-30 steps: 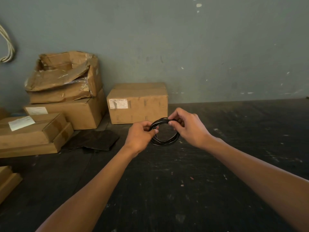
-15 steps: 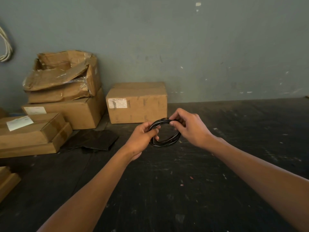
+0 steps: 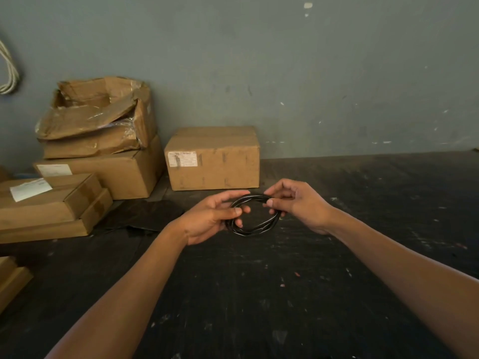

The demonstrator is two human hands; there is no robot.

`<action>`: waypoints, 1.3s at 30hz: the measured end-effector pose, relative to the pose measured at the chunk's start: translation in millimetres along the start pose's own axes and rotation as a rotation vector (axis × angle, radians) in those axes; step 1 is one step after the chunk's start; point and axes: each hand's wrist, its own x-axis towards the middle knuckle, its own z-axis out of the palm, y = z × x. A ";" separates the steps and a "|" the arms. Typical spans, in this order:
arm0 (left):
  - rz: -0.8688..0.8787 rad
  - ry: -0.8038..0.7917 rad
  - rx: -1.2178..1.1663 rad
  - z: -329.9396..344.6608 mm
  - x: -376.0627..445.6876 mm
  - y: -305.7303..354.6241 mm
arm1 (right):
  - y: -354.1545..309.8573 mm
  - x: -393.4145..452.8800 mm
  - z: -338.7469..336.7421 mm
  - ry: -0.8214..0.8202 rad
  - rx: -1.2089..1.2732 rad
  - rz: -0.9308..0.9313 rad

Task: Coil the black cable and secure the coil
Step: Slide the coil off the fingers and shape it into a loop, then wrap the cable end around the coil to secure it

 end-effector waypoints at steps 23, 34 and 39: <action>-0.165 0.193 0.071 56.2 25.1 -71.8 | 59.8 -52.8 31.7 0.225 -0.199 -0.054; -0.308 0.043 0.117 70.9 19.3 -108.4 | 94.2 -81.3 27.9 0.121 -0.233 0.041; -0.309 0.153 0.253 84.5 10.2 -145.3 | 136.3 -118.3 15.8 0.070 -0.276 0.303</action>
